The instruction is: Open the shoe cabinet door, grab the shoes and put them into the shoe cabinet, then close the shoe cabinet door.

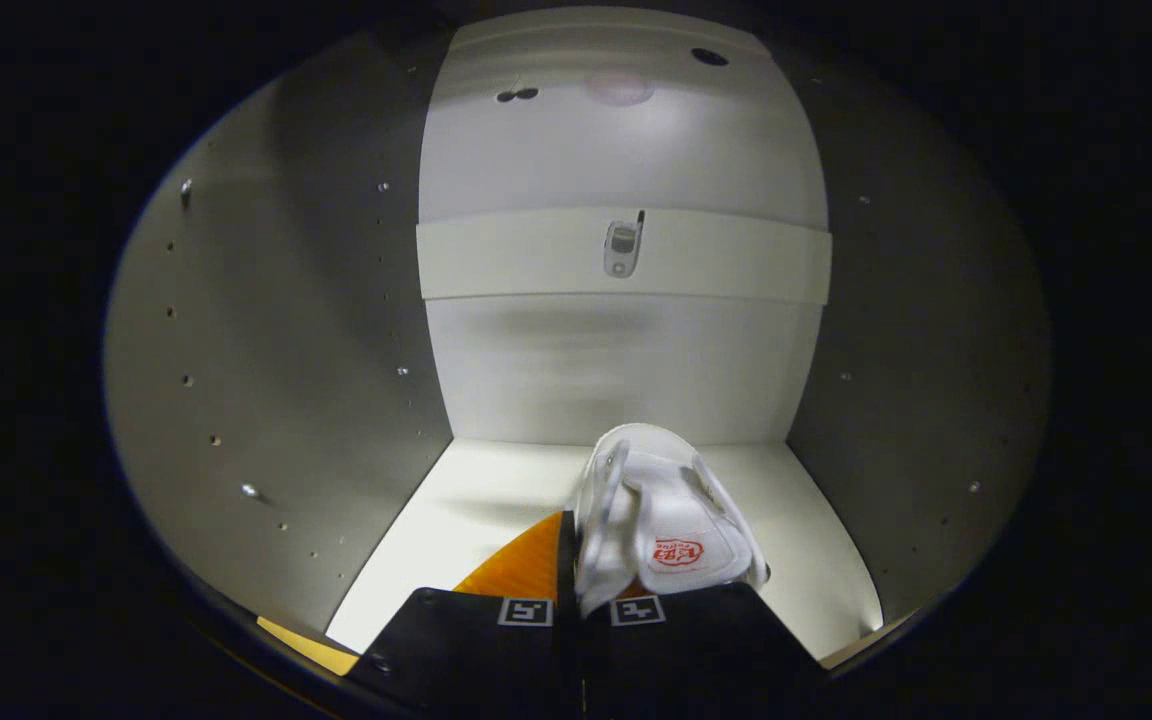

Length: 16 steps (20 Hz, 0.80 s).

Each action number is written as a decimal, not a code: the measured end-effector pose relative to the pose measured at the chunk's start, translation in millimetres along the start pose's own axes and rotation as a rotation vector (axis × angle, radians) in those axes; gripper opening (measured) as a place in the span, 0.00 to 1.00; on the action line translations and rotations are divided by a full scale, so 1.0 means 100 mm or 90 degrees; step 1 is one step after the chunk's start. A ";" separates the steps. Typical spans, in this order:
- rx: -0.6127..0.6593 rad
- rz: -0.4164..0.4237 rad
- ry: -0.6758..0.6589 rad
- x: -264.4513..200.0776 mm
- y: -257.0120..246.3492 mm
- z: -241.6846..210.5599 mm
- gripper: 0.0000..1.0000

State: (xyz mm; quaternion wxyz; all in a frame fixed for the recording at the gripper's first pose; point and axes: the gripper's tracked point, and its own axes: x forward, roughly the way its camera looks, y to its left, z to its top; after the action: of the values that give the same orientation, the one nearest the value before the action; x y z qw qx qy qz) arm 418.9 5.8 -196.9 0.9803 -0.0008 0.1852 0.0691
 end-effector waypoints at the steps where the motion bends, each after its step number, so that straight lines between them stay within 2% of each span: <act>1: -0.003 -0.004 0.001 0.08 -0.02 0.00 0.06; 5: -0.010 -0.020 0.037 0.35 -0.05 -0.12 0.06; 9: -0.053 -0.033 0.043 0.40 0.02 -0.15 0.07; 11: -0.063 -0.043 0.045 0.37 0.01 -0.15 0.13; 14: -0.029 -0.031 0.060 0.29 0.01 -0.15 0.16; 16: 0.015 -0.004 0.077 0.20 0.05 -0.14 0.19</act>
State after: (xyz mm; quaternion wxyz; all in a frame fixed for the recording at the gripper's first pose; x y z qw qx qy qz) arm 431.5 12.7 -217.4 0.9674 0.0063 0.2450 0.0637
